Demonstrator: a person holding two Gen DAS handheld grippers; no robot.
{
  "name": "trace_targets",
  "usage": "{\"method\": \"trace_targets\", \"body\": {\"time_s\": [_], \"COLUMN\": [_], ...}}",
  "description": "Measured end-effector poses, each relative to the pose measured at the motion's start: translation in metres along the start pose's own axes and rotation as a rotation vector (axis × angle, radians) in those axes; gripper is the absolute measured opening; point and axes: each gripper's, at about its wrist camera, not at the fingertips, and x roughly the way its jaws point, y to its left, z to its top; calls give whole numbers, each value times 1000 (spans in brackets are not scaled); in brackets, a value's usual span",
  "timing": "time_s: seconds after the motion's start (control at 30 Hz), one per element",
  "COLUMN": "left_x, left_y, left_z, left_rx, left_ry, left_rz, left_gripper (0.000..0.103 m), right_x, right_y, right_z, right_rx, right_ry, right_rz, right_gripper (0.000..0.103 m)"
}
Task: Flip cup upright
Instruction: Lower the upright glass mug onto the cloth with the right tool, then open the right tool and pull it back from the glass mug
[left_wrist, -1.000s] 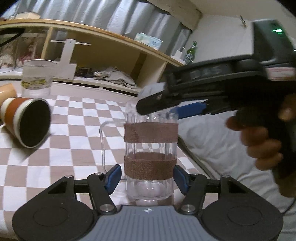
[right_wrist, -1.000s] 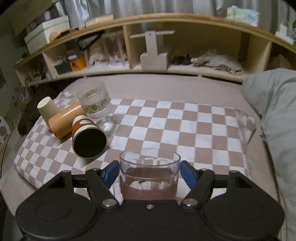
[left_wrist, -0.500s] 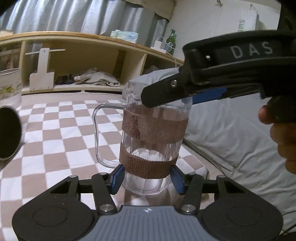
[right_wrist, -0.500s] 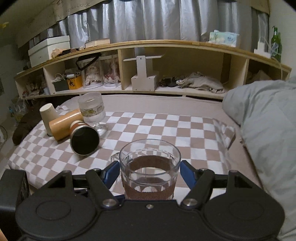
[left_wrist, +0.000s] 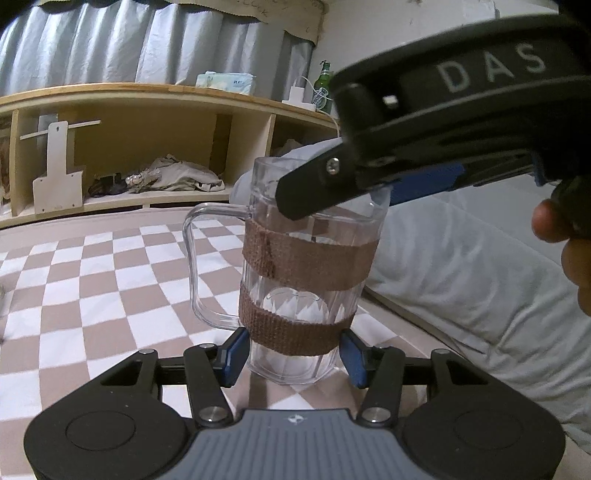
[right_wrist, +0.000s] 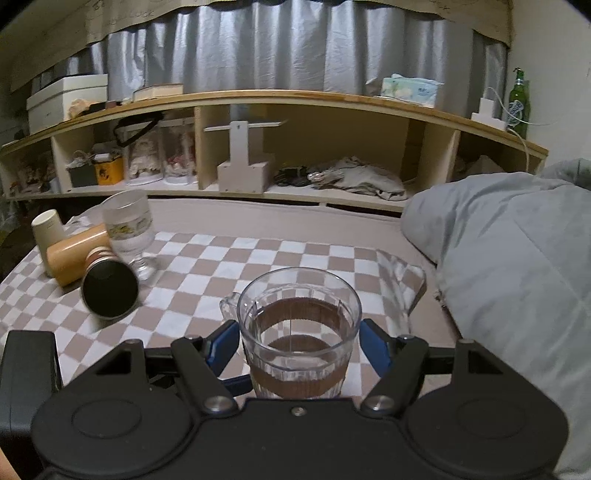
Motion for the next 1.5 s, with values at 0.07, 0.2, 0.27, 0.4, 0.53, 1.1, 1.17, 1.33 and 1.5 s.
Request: {"method": "trace_targets", "body": {"time_s": [0.07,0.2,0.27,0.4,0.53,1.1,1.17,1.33,1.5], "left_x": [4,8,7,2,-8,-102,-115,-144,-177], "left_y": [-1,-2,-1,2,2,8,11,20,28], "left_z": [3,7,8,8,11,53,57,64,66], "left_rx": [15,36,31,19,13,33,22,12,13], "left_ry": [3,1,-1,10,20,20,19,20,3], "left_rz": [8,23,25,22,13,99,114,158,201], "left_gripper": [54,54,54,54,54,54,55,55,70], "right_x": [3,9,13,15,15,-40,-51,-78,-102], "right_y": [-2,-4,-5,-5,-6,-4,0,12,24], "right_z": [0,2,4,6,6,1,0,-5,-9], "right_rx": [7,16,28,36,43,155,160,164,172], "right_ry": [-7,-23,-26,-27,-21,-48,-60,-94,-124], "right_rz": [-6,-23,-28,-33,-30,-73,-82,-93,-117], "right_gripper": [72,72,72,72,72,74,74,77,81]}}
